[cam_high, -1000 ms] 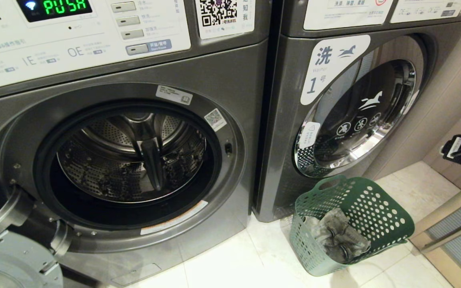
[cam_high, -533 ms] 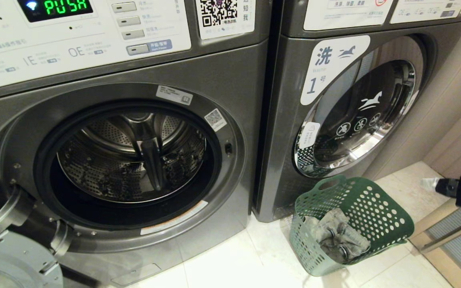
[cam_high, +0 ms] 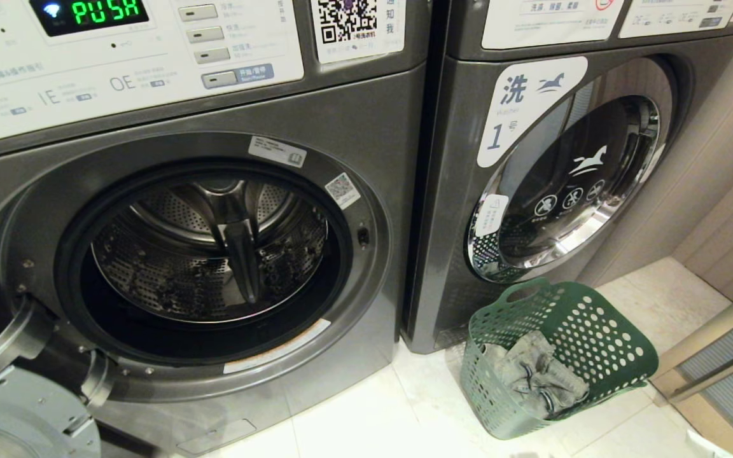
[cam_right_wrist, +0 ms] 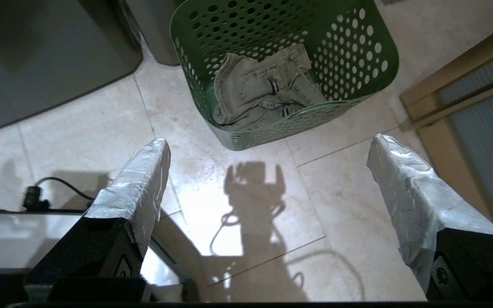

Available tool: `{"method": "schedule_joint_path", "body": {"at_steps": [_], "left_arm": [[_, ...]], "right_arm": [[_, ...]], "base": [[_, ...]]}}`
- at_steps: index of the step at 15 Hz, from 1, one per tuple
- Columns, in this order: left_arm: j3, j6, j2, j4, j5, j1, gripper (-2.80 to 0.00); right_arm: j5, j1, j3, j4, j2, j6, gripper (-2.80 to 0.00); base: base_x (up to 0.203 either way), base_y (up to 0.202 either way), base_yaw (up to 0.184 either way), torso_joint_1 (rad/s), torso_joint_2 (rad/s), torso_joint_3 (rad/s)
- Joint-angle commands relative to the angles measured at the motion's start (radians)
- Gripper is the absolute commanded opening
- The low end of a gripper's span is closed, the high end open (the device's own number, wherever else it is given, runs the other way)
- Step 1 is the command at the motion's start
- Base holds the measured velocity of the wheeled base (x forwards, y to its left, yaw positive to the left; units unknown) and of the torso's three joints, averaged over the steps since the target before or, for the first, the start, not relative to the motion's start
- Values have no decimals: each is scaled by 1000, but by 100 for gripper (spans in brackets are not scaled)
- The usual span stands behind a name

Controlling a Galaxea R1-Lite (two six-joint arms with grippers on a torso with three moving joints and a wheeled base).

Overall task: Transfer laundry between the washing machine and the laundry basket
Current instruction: Close the washing machine door with the left hand

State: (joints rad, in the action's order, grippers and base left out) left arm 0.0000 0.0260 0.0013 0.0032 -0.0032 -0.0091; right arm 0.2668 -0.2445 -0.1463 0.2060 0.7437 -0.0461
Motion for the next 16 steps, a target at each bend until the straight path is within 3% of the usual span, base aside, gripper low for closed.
{"method": "schedule_joint_path", "body": {"at_steps": [1,5,7,12,13,16], "left_arm": [[0,0,0,0,0,0,-280],[0,0,0,0,0,0,-280],[0,0,0,0,0,0,-280],[0,0,0,0,0,0,-280],[0,0,0,0,0,0,-280],[0,0,0,0,0,0,-280]], "right_arm": [[-4,17,143,143,-138,68,0],[-40,70,146,-24,-201,118,0],[-48,131,146,-38,-222,113,0],[-92,175,146,-51,-276,80,0],[-95,177,146,-51,-280,74,-280],[-107,207,146,-54,-309,81,-280]], "base": [[0,0,0,0,0,0],[0,0,0,0,0,0],[0,0,0,0,0,0],[0,0,0,0,0,0],[0,0,0,0,0,0],[0,0,0,0,0,0]]}}
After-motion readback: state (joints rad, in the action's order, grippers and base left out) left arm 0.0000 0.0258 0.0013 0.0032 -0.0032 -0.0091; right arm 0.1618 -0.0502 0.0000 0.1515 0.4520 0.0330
